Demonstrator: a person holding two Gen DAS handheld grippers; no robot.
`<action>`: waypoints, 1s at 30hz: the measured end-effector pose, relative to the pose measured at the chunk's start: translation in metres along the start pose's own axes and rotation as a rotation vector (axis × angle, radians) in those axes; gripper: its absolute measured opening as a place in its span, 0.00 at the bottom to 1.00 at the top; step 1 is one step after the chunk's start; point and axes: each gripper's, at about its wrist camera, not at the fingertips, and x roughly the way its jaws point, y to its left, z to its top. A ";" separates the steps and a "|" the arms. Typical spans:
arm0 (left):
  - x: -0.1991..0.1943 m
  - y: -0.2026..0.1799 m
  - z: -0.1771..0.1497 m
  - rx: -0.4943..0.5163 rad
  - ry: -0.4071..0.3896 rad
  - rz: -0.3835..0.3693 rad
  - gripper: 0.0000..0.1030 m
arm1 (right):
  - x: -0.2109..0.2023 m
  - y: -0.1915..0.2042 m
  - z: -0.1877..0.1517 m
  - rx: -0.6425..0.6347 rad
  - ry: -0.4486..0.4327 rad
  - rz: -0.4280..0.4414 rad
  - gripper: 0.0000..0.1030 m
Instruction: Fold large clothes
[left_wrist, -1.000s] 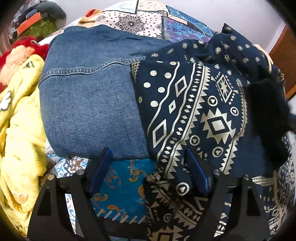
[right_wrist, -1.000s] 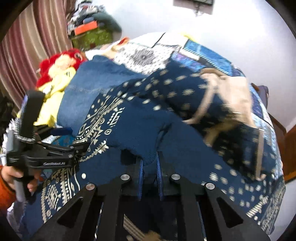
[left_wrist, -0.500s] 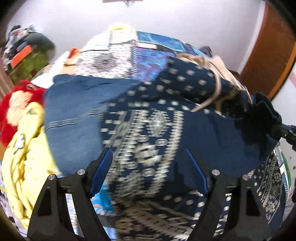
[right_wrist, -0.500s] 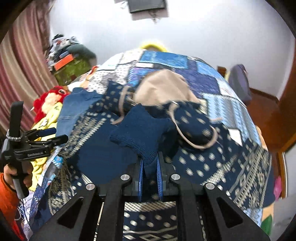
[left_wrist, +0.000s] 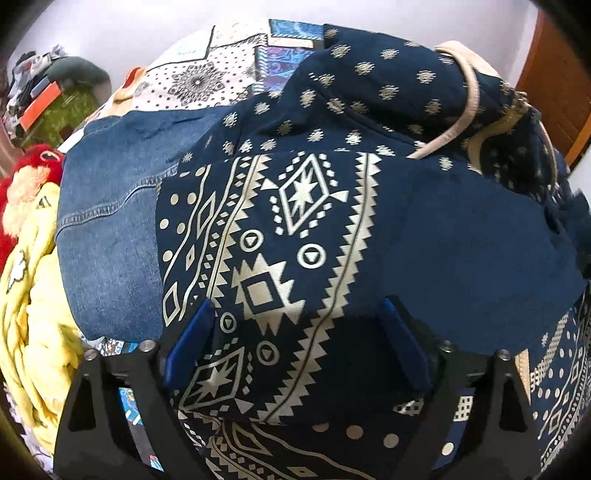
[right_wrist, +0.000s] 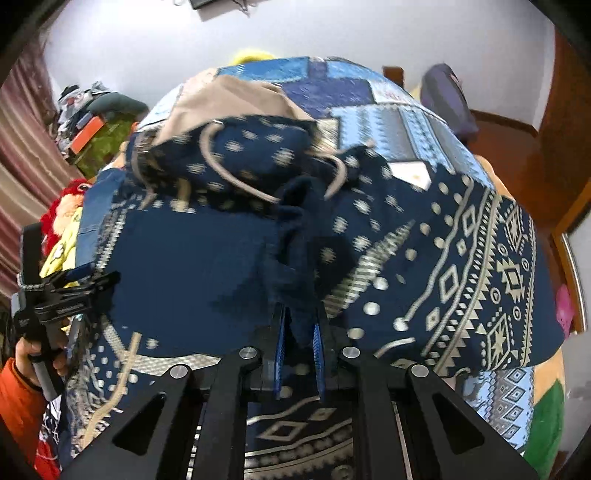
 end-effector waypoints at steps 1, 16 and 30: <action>0.001 0.001 -0.001 -0.003 0.000 0.002 0.94 | 0.001 -0.002 -0.001 -0.022 -0.003 -0.092 0.10; 0.003 0.003 0.000 0.016 -0.008 0.008 0.96 | 0.001 -0.035 -0.004 -0.108 0.029 -0.441 0.94; -0.067 -0.038 0.017 0.132 -0.195 0.025 0.95 | -0.080 -0.110 -0.033 0.179 -0.070 -0.163 0.95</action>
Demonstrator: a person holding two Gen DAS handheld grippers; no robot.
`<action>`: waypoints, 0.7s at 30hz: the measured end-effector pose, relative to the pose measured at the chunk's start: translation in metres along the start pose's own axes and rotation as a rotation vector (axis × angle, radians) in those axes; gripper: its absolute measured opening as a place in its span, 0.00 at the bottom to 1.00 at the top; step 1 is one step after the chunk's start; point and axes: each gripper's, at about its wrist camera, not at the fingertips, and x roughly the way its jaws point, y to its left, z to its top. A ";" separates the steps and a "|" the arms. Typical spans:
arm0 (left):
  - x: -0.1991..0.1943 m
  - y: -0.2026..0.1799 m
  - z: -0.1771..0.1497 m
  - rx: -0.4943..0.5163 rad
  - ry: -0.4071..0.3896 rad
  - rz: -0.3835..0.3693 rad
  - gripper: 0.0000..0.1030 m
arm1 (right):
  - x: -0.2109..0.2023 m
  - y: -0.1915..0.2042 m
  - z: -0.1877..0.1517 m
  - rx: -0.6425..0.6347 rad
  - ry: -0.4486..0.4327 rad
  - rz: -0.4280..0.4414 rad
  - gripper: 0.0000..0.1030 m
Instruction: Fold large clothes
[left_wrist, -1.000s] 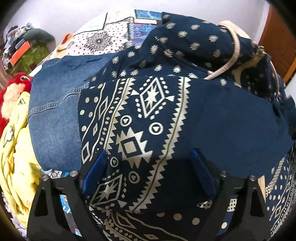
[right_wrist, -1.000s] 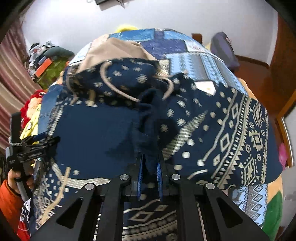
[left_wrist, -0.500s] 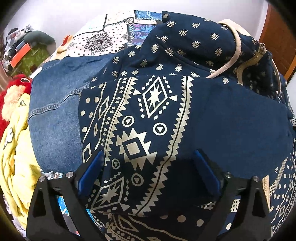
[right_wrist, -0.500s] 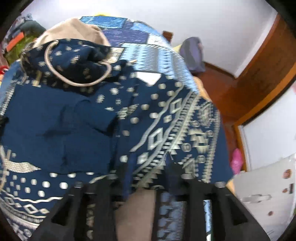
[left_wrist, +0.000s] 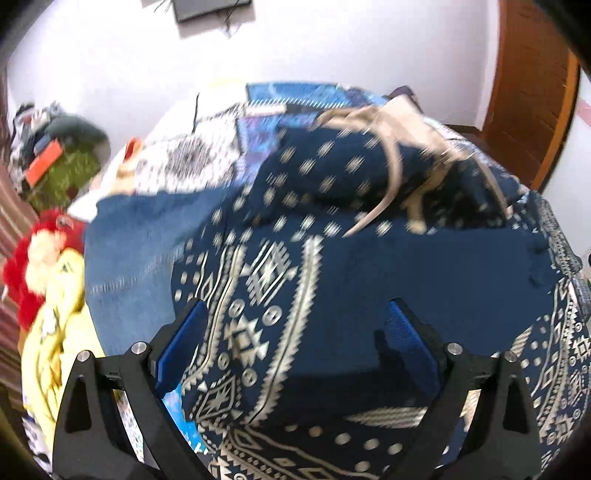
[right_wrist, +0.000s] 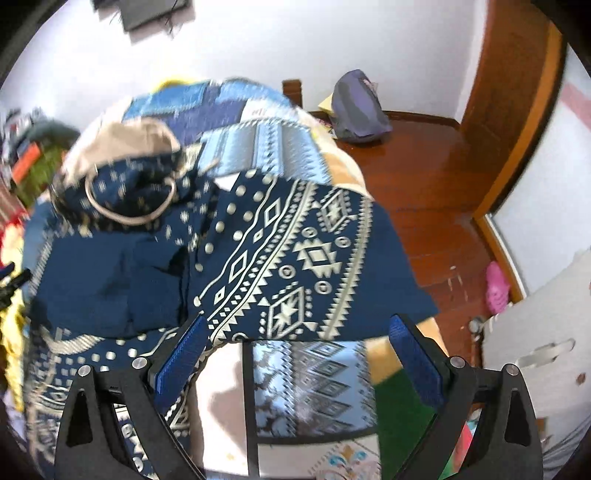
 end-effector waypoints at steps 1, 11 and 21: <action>-0.003 -0.006 0.004 0.014 -0.011 -0.005 0.95 | -0.005 -0.006 -0.001 0.025 0.002 0.016 0.95; 0.018 -0.061 0.022 0.038 0.036 -0.165 0.95 | 0.036 -0.060 -0.009 0.262 0.118 0.139 0.94; 0.041 -0.073 0.020 0.023 0.071 -0.190 0.95 | 0.098 -0.090 0.002 0.508 0.129 0.236 0.88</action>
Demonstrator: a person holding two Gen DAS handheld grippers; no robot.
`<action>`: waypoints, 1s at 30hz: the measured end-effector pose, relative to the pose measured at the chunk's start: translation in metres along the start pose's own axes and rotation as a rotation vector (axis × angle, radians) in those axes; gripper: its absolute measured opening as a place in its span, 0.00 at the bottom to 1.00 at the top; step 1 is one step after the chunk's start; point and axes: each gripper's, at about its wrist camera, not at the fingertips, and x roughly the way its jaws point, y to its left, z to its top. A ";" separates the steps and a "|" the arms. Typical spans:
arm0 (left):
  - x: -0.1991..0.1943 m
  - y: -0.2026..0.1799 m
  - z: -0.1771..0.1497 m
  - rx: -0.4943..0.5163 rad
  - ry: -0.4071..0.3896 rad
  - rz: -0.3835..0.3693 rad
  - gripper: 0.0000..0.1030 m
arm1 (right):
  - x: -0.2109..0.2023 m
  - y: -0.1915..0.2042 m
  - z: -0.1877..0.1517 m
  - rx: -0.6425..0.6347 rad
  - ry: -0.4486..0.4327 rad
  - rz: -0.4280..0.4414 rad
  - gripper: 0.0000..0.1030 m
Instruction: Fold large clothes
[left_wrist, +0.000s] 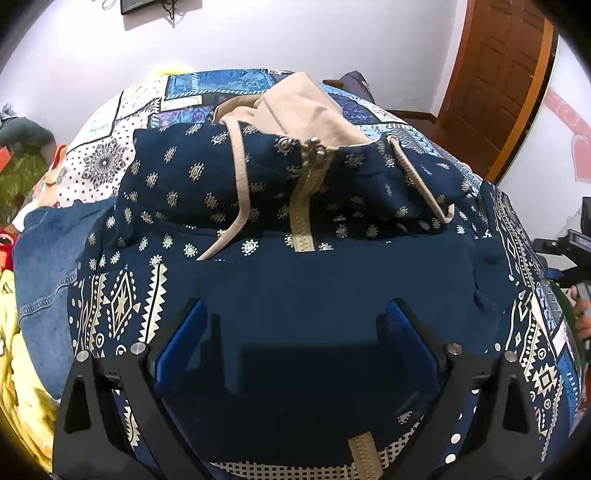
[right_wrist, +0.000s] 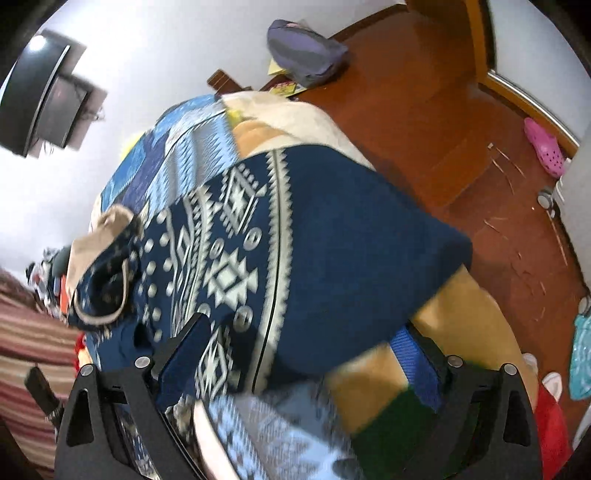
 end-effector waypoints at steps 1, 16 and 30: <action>0.000 0.001 0.000 -0.004 0.000 0.002 0.95 | 0.002 0.001 0.004 0.005 -0.027 -0.037 0.78; -0.039 0.026 -0.008 -0.055 -0.058 0.054 0.95 | -0.086 0.061 0.011 -0.183 -0.297 -0.033 0.08; -0.107 0.052 -0.021 -0.086 -0.164 0.061 0.95 | -0.138 0.228 -0.065 -0.540 -0.346 0.140 0.08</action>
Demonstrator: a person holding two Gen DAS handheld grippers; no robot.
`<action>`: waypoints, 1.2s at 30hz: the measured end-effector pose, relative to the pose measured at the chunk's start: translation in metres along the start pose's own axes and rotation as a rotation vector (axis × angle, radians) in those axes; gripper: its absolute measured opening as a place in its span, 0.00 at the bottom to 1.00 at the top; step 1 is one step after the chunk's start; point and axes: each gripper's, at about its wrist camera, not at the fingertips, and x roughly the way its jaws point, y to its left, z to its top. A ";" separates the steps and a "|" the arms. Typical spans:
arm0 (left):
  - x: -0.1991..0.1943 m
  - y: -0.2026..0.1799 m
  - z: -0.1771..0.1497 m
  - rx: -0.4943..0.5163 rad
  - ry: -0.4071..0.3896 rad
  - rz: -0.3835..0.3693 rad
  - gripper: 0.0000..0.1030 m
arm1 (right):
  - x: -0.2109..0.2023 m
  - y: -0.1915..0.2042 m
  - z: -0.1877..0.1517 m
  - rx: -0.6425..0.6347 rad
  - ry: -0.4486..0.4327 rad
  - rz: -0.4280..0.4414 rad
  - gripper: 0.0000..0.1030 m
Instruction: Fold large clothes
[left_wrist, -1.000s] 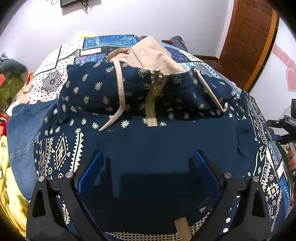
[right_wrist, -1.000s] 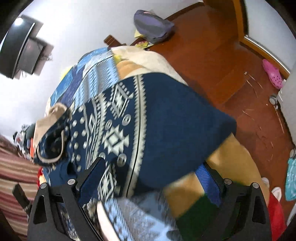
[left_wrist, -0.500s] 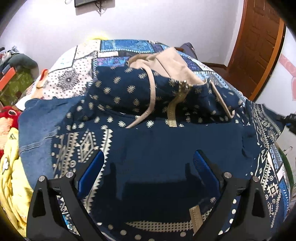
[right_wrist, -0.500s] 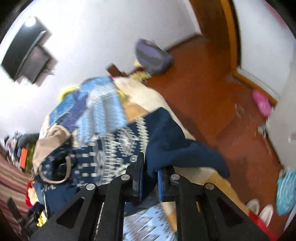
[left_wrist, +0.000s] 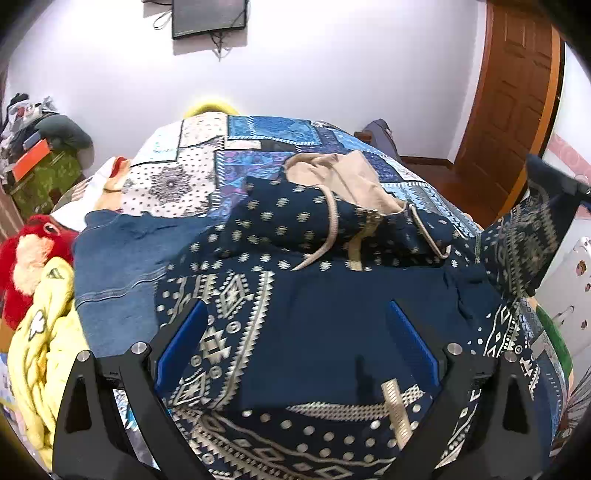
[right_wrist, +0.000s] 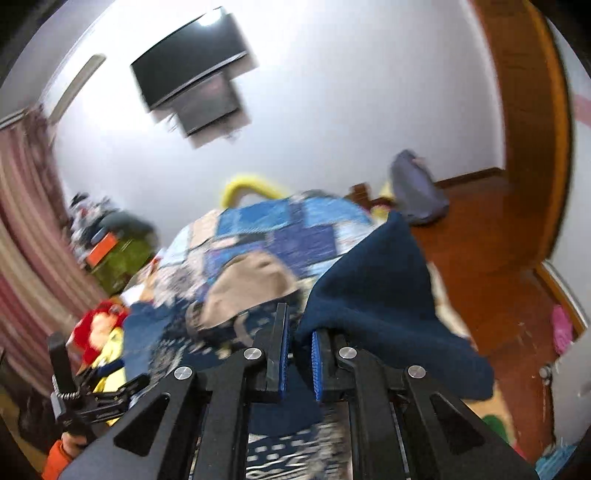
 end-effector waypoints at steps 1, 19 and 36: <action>-0.003 0.005 -0.002 -0.006 0.000 0.001 0.95 | 0.012 0.011 -0.007 -0.012 0.033 0.002 0.08; -0.015 0.066 -0.060 -0.042 0.075 0.044 0.95 | 0.162 0.059 -0.141 0.078 0.535 -0.057 0.09; -0.019 0.018 -0.056 0.025 0.105 -0.019 0.95 | 0.129 0.066 -0.154 -0.125 0.688 0.086 0.09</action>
